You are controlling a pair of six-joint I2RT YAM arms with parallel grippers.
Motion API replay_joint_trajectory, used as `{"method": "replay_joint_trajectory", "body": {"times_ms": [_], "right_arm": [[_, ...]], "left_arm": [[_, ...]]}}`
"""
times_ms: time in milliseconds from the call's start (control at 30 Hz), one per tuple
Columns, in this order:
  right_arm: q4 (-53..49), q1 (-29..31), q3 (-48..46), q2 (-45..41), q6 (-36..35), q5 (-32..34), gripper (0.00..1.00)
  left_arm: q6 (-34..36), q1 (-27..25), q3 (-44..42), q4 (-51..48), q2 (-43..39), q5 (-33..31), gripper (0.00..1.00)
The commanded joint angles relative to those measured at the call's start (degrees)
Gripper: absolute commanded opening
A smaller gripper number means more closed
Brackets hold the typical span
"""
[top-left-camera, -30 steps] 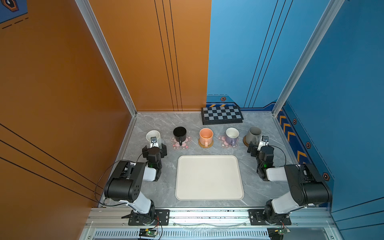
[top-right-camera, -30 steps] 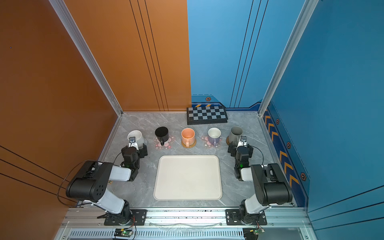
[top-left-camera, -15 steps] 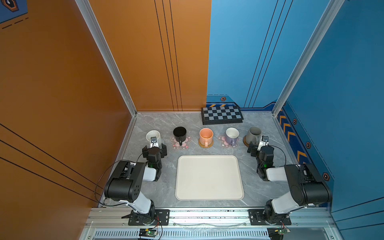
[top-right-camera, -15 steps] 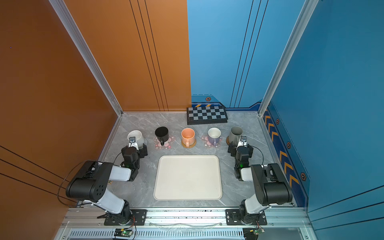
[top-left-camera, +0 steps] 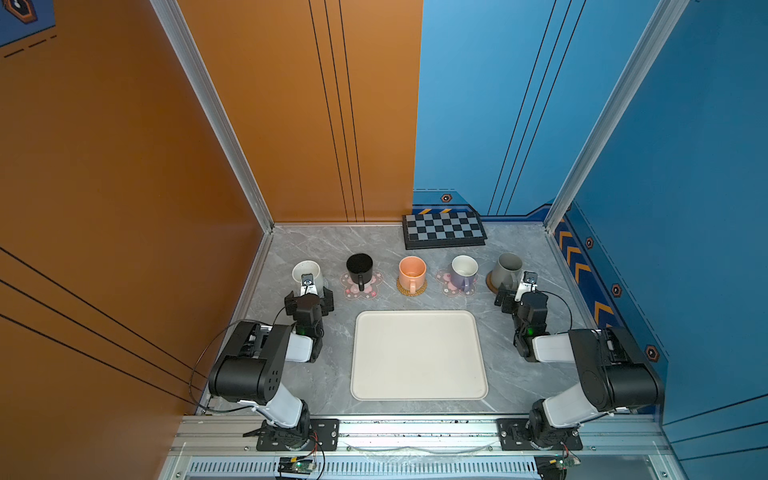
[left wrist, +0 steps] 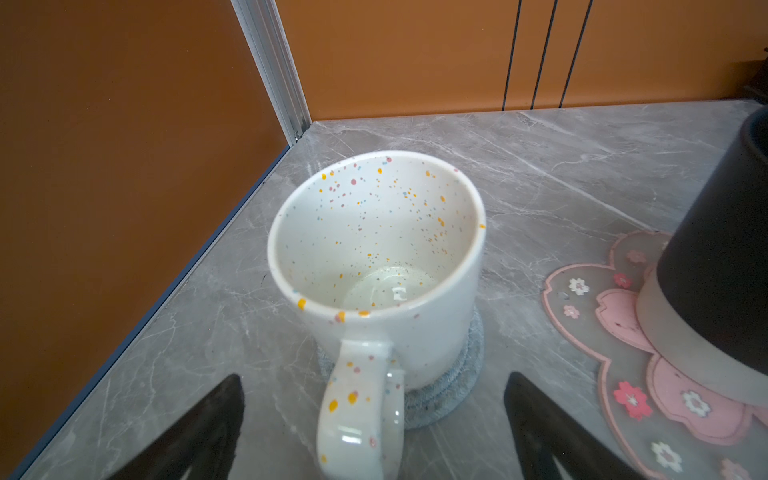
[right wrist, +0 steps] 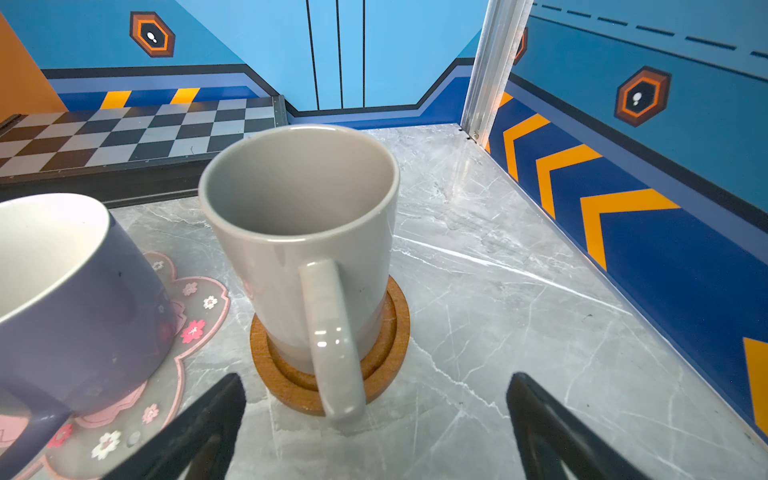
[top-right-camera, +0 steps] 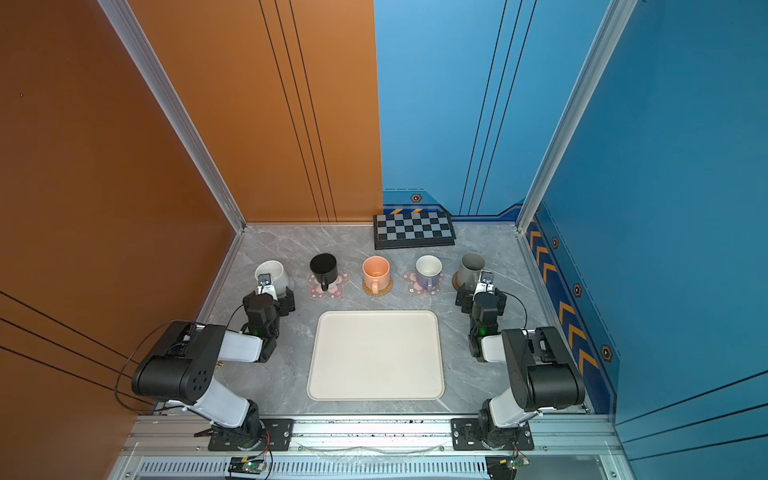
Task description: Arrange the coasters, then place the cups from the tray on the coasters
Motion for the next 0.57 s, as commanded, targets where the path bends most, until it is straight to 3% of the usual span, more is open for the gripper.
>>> {"method": "replay_joint_trajectory", "body": {"times_ms": [0,533], "right_arm": [[-1.24,-0.09,1.0,0.28,-0.12,-0.42,1.0],[-1.6,-0.67,1.17,0.24,0.1,-1.69,1.0]], "left_arm": [[-0.25,-0.19,0.57,-0.32,-0.94,0.85,0.98],[-0.3,-0.19,0.6,-0.3,-0.89,0.87,0.98]]}}
